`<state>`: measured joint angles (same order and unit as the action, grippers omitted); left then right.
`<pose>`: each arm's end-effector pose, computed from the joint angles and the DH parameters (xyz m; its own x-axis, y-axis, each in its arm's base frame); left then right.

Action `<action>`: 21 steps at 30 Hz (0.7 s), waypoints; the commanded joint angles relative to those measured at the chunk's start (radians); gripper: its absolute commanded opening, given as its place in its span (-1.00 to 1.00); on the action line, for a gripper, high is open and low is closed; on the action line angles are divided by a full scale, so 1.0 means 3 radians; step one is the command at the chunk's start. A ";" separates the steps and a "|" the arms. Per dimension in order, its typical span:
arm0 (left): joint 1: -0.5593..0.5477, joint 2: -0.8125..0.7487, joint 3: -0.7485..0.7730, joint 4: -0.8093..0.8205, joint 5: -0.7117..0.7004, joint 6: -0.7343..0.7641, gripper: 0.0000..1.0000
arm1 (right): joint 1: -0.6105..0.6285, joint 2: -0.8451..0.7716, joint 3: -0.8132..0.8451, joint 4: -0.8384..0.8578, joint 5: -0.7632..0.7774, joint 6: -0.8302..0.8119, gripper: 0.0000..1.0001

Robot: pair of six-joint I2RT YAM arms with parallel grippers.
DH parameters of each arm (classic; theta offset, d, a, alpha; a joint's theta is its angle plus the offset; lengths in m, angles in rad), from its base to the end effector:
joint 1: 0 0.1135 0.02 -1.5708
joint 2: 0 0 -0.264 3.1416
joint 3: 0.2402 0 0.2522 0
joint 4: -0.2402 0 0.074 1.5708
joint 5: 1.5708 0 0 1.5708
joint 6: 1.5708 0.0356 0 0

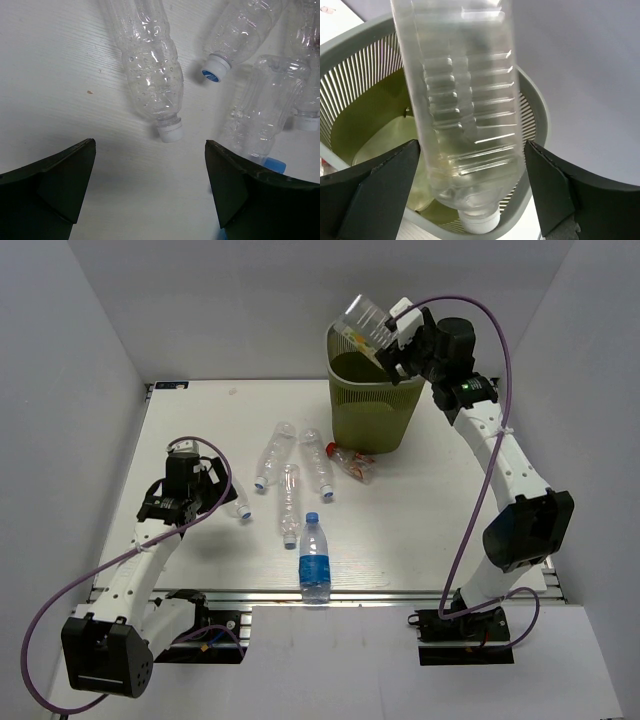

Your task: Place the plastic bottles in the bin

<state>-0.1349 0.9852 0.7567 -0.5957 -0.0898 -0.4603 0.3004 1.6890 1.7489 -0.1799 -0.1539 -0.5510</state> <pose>0.1992 -0.0238 0.2561 -0.6843 -0.3536 -0.6377 -0.2571 0.9354 -0.2427 0.3809 0.1237 0.4371 0.1318 -0.5008 -0.8555 -0.4328 0.7473 -0.5041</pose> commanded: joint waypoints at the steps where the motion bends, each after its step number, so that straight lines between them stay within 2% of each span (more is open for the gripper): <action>1: -0.0021 -0.0109 0.0009 0.0094 0.0034 0.0026 1.00 | -0.0009 -0.0133 0.0076 0.0166 0.0099 0.0022 0.81; 3: -0.0021 -0.0109 0.0009 0.0094 0.0034 0.0026 1.00 | -0.0020 -0.0174 0.0051 0.0185 0.0074 0.0022 0.81; 4: -0.0021 -0.0109 0.0009 0.0094 0.0034 0.0026 1.00 | -0.0020 -0.0215 -0.0091 0.0433 0.0129 0.0062 0.81; 6: -0.0021 -0.0109 0.0009 0.0094 0.0034 0.0026 1.00 | -0.0015 -0.0317 -0.0292 0.0558 0.0084 -0.0039 0.81; 9: -0.0021 -0.0109 0.0009 0.0094 0.0034 0.0026 1.00 | -0.0015 -0.0205 -0.0073 0.0319 0.0089 -0.0004 0.81; 12: -0.0021 -0.0109 0.0009 0.0094 0.0064 0.0026 1.00 | -0.0020 -0.0245 -0.0097 0.0390 0.0099 -0.0009 0.81; 16: -0.0021 -0.0109 -0.0021 0.0129 0.0095 0.0056 1.00 | -0.0009 -0.0485 -0.0464 0.0747 0.0145 0.0027 0.81; 18: -0.0021 -0.0068 -0.0022 0.0165 0.0095 0.0056 1.00 | -0.0009 -0.0679 -0.0491 0.0606 0.0028 0.0113 0.81; 20: -0.0021 0.0019 -0.0022 0.0165 0.0029 0.0056 1.00 | -0.0014 -0.0812 -0.0323 0.0107 -0.0197 0.0348 0.81; 21: -0.0021 0.0166 0.0029 0.0165 -0.0002 0.0056 1.00 | -0.0015 -0.0869 -0.0282 -0.0160 -0.0471 0.0379 0.81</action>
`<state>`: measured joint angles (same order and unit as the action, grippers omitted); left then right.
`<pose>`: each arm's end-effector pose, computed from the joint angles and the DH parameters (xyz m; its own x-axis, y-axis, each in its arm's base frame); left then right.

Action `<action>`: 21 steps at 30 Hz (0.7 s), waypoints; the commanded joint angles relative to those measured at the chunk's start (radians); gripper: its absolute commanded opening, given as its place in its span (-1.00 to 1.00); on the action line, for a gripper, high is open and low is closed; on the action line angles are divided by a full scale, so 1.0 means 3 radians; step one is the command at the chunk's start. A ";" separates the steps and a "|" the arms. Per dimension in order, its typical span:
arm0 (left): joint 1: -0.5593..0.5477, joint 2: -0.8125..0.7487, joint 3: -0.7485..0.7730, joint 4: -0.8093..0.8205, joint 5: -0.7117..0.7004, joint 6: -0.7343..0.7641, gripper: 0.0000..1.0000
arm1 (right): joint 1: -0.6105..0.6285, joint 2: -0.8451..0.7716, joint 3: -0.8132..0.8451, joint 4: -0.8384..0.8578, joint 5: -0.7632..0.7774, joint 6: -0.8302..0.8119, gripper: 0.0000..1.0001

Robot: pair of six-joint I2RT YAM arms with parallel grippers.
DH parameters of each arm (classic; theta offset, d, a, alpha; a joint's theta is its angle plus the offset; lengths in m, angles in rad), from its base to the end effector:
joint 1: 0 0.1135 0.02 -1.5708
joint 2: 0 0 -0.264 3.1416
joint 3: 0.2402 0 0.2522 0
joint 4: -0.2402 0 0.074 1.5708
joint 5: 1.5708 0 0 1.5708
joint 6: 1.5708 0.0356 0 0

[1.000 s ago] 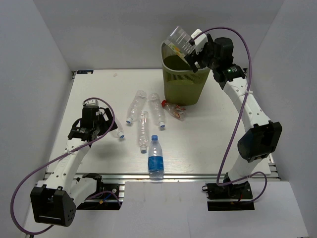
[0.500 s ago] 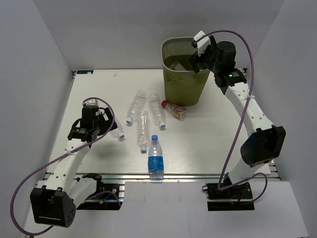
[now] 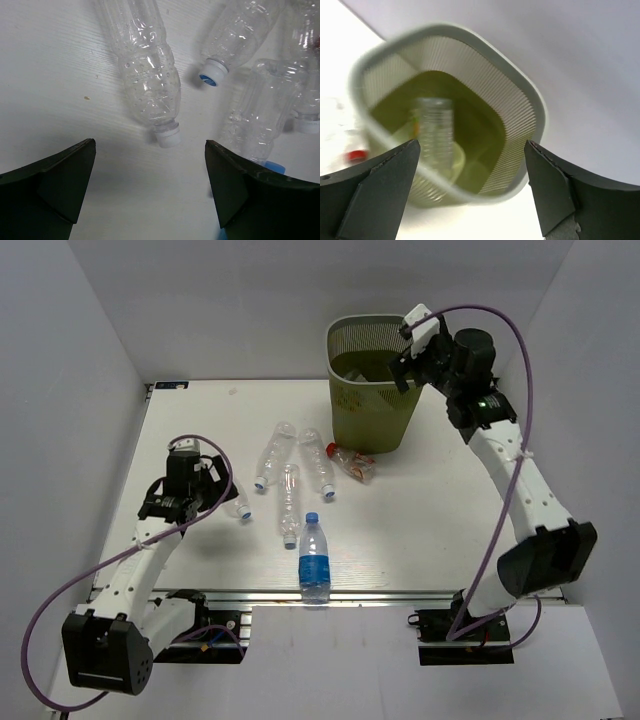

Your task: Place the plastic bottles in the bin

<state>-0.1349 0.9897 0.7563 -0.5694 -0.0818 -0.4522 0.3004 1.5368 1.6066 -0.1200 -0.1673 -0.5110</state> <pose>0.2019 -0.0245 0.2571 -0.6751 -0.3478 -0.6506 -0.2415 0.9375 -0.2507 0.3423 0.1122 0.4488 0.1786 -0.4495 -0.8752 -0.4165 0.7714 -0.4811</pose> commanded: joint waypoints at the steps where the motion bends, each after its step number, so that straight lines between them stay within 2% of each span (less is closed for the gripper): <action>1: -0.0021 0.0243 0.0112 0.0078 -0.0074 -0.0011 1.00 | -0.0004 -0.0595 0.0142 -0.0458 -0.0541 0.0276 0.81; 2: -0.0021 0.0341 0.0173 0.0078 -0.0075 -0.0011 1.00 | -0.0009 -0.0699 0.0060 -0.0545 -0.0663 0.0368 0.81; 3: -0.0021 0.0443 0.0240 0.0047 -0.0110 -0.0042 1.00 | -0.0014 -0.0806 -0.0042 -0.0617 -0.0902 0.0419 0.67; 4: -0.0021 0.0535 0.0306 0.0006 -0.0111 -0.0042 1.00 | -0.0015 -0.1106 -0.0397 -0.0633 -0.0976 0.0476 0.14; 5: -0.0021 0.0698 0.0428 0.0006 -0.0156 -0.0082 1.00 | -0.0009 -0.1205 -0.0527 -0.0663 -0.1042 0.0547 0.04; 6: -0.0021 0.0770 0.0480 -0.0030 -0.0197 -0.0123 1.00 | 0.0006 -0.1302 -0.0650 -0.0750 -0.1104 0.0578 -0.22; 7: -0.0021 0.0847 0.0521 -0.0030 -0.0279 -0.0124 1.00 | -0.0004 -0.1389 -0.0985 -0.0766 -0.1211 0.0588 -0.73; 8: -0.0021 0.0914 0.0592 -0.0030 -0.0320 -0.0154 1.00 | -0.0004 -0.1638 -0.1095 -0.0811 -0.1237 0.0609 -1.00; 9: -0.0021 0.1051 0.0593 -0.0030 -0.0351 -0.0154 1.00 | -0.0004 -0.1726 -0.1303 -0.0807 -0.1232 0.0624 -1.00; 11: -0.0051 0.1185 0.0680 -0.0030 -0.0351 -0.0154 1.00 | -0.0004 -0.2018 -0.1657 -0.0710 -0.1237 0.0624 -0.10; 13: -0.0052 0.1378 0.0710 0.0057 -0.0412 -0.0185 1.00 | -0.0004 -0.2360 -0.2020 -0.0664 -0.1308 0.0691 0.00; 14: -0.0052 0.1445 0.0746 0.0057 -0.0412 -0.0185 1.00 | -0.0009 -0.2427 -0.2077 -0.0669 -0.1334 0.0721 0.80; 21: -0.0052 0.2054 0.0890 0.0210 -0.0494 -0.0323 1.00 | -0.0009 -0.2735 -0.2349 -0.0730 -0.1534 0.0824 0.81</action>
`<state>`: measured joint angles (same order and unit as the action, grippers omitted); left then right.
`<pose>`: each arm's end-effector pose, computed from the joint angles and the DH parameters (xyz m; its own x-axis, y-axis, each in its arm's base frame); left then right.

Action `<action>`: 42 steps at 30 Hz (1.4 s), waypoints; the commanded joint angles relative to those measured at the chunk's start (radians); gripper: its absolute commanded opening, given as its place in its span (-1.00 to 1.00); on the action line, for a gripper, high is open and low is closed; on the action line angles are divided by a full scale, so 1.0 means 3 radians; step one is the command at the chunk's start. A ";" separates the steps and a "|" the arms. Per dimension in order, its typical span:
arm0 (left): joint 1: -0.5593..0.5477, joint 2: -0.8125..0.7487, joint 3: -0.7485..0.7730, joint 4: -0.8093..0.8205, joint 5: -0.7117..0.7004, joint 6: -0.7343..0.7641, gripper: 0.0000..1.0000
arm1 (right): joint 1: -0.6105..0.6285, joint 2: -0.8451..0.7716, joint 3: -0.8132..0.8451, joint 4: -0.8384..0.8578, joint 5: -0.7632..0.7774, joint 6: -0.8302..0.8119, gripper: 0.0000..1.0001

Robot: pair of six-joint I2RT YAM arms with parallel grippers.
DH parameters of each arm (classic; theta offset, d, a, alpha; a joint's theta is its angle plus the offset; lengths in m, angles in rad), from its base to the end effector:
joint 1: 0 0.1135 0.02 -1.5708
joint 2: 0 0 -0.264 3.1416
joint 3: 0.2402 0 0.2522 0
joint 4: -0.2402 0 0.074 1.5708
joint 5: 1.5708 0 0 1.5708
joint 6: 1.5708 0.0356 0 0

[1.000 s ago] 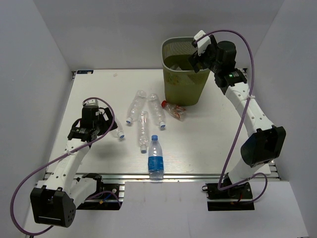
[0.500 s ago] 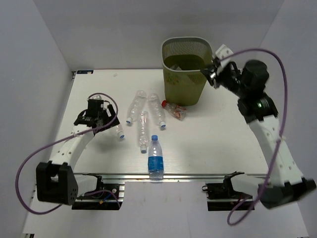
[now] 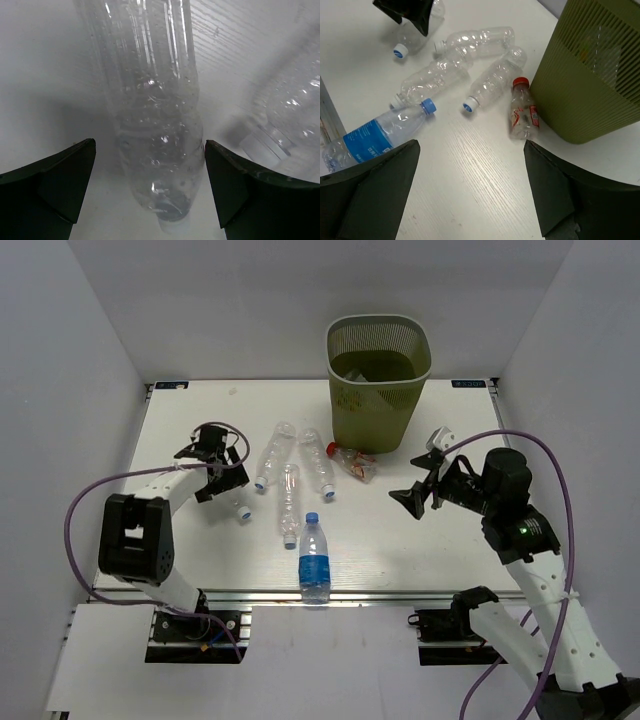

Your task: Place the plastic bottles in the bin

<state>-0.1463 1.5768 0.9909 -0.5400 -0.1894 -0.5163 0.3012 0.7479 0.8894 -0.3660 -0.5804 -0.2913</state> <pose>0.3035 -0.0379 0.1937 -0.8077 -0.3710 -0.4582 -0.3860 0.9202 -0.0647 0.1486 0.0666 0.3639 0.0142 -0.2471 -0.9689 -0.7877 0.5941 -0.1631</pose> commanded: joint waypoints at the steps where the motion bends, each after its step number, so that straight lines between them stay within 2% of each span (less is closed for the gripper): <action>1: -0.0013 0.0138 0.0072 0.0143 -0.0136 -0.0109 1.00 | -0.0017 -0.0115 0.0017 0.0090 -0.0167 0.0081 0.81; 3: -0.0013 0.0281 0.0072 0.0204 -0.0171 -0.0140 0.95 | -0.0006 -0.0110 -0.0034 0.0095 -0.0223 0.0086 0.81; 5: -0.0044 0.0368 0.0072 0.0205 -0.0171 -0.0171 0.72 | -0.0002 -0.0115 -0.0045 0.0080 -0.0259 0.0076 0.81; 6: -0.0044 0.0368 0.0072 0.0205 -0.0171 -0.0171 0.27 | -0.0002 -0.0136 -0.0080 0.0070 -0.0254 0.0071 0.81; 9: -0.0075 0.0257 0.0041 0.0205 -0.0171 -0.0171 -0.48 | -0.0007 -0.0181 -0.0152 0.0100 -0.0218 0.0050 0.81; 13: -0.0177 -0.0290 0.0117 0.0006 -0.0217 -0.0028 -0.60 | 0.0003 -0.0217 -0.0219 0.0136 -0.0172 0.0030 0.81; 15: -0.0213 -0.0703 0.0255 -0.0066 -0.0141 0.0049 -0.66 | 0.0024 -0.0213 -0.0239 0.0126 -0.0172 0.0025 0.71; 16: -0.0253 -0.0822 0.0322 -0.0066 0.0001 0.0100 -0.72 | 0.0024 -0.0207 -0.0234 0.0126 -0.0167 0.0015 0.32; 17: -0.0299 -0.0914 0.0510 -0.0066 0.0124 0.0176 -0.82 | 0.0024 -0.0177 -0.0224 0.0121 -0.0167 -0.0021 -0.16; 18: -0.0330 -0.0981 0.0623 -0.0066 0.0247 0.0207 -0.84 | 0.0044 -0.0161 -0.0224 0.0111 -0.0126 -0.0011 -0.74; 19: -0.0330 -0.1027 0.0735 -0.0036 0.0572 0.0253 -0.90 | 0.0059 -0.0156 -0.0219 0.0116 -0.0106 0.0009 -1.00; 21: -0.0442 -0.0987 0.1088 0.0076 0.0865 0.0320 -0.96 | 0.0085 -0.0126 -0.0219 0.0105 -0.0110 -0.0006 -1.00; 22: -0.0519 -0.0890 0.1277 0.0158 0.1175 0.0350 -1.00 | 0.0085 -0.0105 -0.0234 0.0095 -0.0111 -0.0006 -1.00; 23: -0.0555 -0.0834 0.1360 0.0245 0.1310 0.0386 -1.00 | 0.0095 -0.0095 -0.0244 0.0095 -0.0106 -0.0006 -0.66; 24: -0.0601 -0.0767 0.1426 0.0478 0.1554 0.0387 -1.00 | 0.0100 -0.0075 -0.0250 0.0095 -0.0105 -0.0011 -0.41; 26: -0.0749 -0.0564 0.1600 0.0745 0.1750 0.0448 -1.00 | 0.0111 -0.0054 -0.0270 0.0090 -0.0080 -0.0016 -0.25; 29: -0.0969 -0.0287 0.1998 0.1119 0.1935 0.0514 -1.00 | 0.0141 -0.0028 -0.0321 0.0111 -0.0049 -0.0001 -0.23; 33: -0.1194 0.0178 0.2683 0.1482 0.1935 0.0555 -1.00 | 0.0187 0.0007 -0.0367 0.0146 0.0114 -0.0036 -0.23; 38: -0.1373 0.0761 0.3231 0.1820 0.1466 0.0555 -1.00 | 0.0264 0.0023 -0.0403 0.0192 0.0283 -0.0062 -0.20; 40: -0.1409 0.0854 0.3232 0.1998 0.1292 0.0525 -1.00 | 0.0295 0.0028 -0.0418 0.0192 0.0329 -0.0077 -0.20; 42: -0.1440 0.0966 0.3232 0.2280 0.1077 0.0484 -0.90 | 0.0341 0.0033 -0.0418 0.0213 0.0395 -0.0083 -0.20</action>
<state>-0.5682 1.8626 1.9156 -0.0013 0.2440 -0.3653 0.3855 0.7555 0.7700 -0.3443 -0.5053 -0.3023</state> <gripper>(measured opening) 0.615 0.400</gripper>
